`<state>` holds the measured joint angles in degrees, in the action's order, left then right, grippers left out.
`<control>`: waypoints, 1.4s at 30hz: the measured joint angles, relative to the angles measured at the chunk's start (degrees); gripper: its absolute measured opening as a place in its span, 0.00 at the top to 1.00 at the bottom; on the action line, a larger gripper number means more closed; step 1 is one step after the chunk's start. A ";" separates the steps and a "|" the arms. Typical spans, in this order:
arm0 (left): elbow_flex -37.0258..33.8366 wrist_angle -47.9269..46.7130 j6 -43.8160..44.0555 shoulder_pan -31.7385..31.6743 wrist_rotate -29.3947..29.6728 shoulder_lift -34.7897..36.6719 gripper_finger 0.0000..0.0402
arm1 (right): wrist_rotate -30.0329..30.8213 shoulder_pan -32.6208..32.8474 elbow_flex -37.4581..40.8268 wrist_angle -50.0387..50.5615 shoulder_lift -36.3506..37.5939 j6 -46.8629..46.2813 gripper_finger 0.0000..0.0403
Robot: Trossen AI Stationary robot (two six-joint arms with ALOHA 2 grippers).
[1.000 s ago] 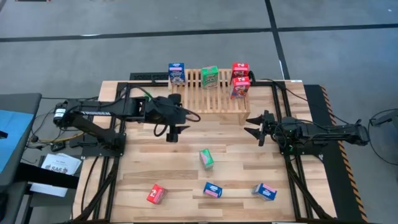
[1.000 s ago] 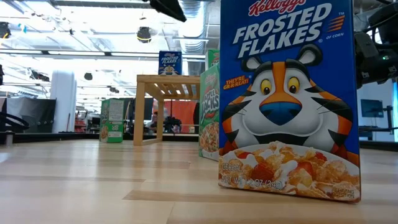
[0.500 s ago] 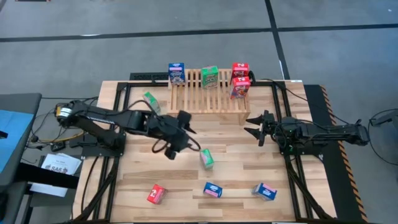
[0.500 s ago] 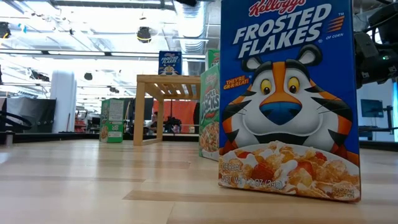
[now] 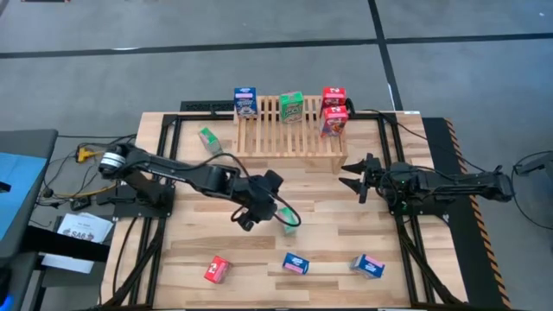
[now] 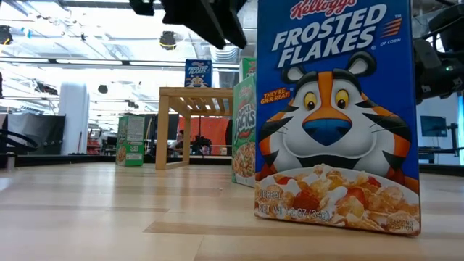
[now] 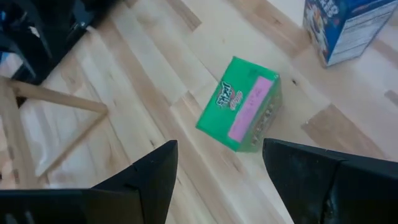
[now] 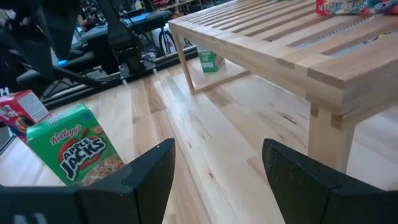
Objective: Stack cereal on shelf
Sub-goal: Put the bottom green cereal box on the shelf aligned with the other green cereal box
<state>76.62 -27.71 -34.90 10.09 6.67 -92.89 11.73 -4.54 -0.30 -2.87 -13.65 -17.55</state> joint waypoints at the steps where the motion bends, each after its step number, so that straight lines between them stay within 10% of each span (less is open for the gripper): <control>1: 0.00 0.28 -0.69 -0.01 -0.23 -0.28 0.44 | 0.00 0.00 0.00 -0.01 0.04 0.00 0.34; 20: 0.08 7.17 -7.39 0.26 -1.71 -5.48 0.24 | 0.02 0.00 0.00 0.04 0.18 -0.01 0.34; 42: 0.00 8.66 -9.00 0.22 -3.34 -8.56 0.24 | 0.07 0.00 0.00 -0.03 -0.26 -0.01 0.34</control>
<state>76.62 -19.05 -43.90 10.31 3.33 -101.45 11.79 -4.54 -0.30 -2.89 -13.91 -17.56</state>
